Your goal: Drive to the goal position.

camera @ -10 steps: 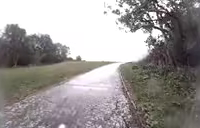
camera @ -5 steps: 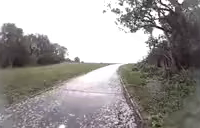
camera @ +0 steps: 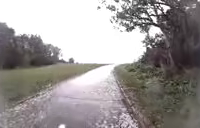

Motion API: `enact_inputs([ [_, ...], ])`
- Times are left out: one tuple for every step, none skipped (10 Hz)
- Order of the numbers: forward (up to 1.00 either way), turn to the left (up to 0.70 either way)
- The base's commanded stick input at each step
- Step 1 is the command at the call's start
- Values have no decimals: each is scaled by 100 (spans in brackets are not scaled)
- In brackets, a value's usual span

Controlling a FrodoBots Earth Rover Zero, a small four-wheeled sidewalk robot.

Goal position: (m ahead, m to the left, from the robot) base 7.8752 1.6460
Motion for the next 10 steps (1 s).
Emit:
enact_inputs([
  [100, 0],
  [100, 0],
  [100, 0],
  [100, 0],
  [100, 0],
  [100, 0],
  [100, 0],
  [100, 0],
  [100, 0],
  [100, 0],
])
